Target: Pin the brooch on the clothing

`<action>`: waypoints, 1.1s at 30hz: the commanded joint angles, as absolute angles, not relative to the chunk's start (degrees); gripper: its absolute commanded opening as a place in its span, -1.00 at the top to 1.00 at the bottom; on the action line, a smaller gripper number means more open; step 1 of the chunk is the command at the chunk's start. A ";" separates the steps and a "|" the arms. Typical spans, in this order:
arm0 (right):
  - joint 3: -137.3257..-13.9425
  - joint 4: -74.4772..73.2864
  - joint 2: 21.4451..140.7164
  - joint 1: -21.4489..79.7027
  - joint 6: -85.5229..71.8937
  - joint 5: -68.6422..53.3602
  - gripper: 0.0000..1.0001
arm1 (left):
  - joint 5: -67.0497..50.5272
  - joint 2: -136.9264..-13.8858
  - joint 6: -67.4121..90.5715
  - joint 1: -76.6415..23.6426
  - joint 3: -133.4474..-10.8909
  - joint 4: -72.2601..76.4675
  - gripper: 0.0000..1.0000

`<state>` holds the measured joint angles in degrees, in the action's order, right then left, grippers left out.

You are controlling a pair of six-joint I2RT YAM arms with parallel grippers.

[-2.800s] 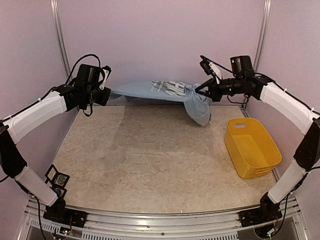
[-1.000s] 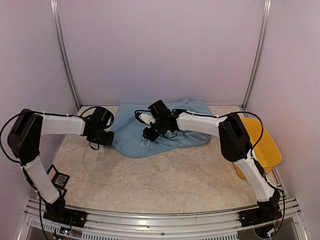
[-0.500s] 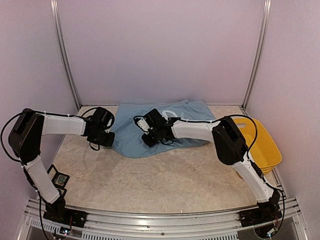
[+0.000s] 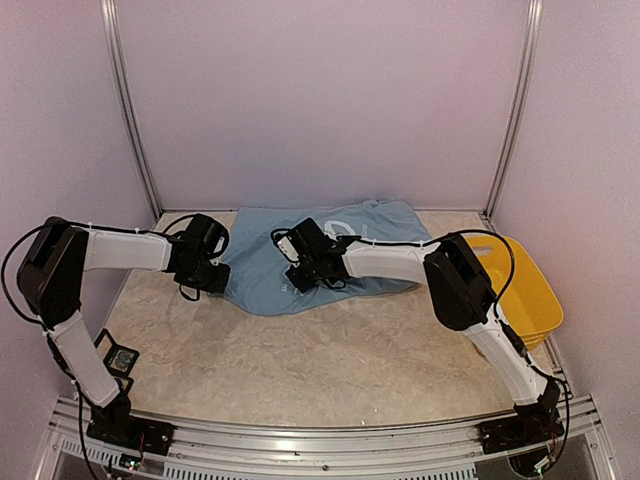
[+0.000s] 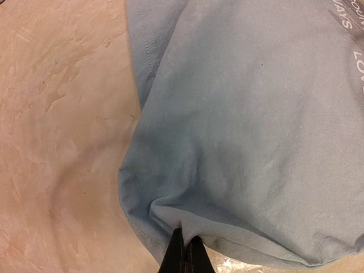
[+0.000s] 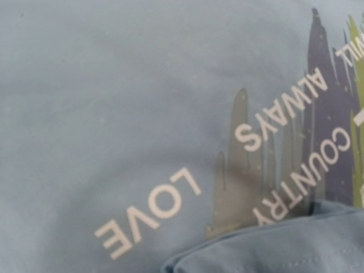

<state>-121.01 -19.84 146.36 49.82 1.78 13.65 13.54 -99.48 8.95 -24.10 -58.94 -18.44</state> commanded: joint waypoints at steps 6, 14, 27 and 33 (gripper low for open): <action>-123.92 -23.67 143.74 49.02 2.12 6.36 1.00 | 14.72 -99.13 9.08 -23.82 -58.20 -17.41 1.00; -106.17 -34.08 120.60 48.46 3.84 -0.58 1.00 | 15.75 -95.91 13.38 -23.89 -54.43 -13.13 1.00; -65.25 -54.41 90.35 48.69 -13.61 -19.04 1.00 | 17.89 -87.47 20.19 -24.80 -46.97 -11.35 1.00; -61.11 -62.81 88.30 47.76 -18.27 -21.89 1.00 | 19.96 -84.20 23.65 -26.13 -43.96 -14.00 1.00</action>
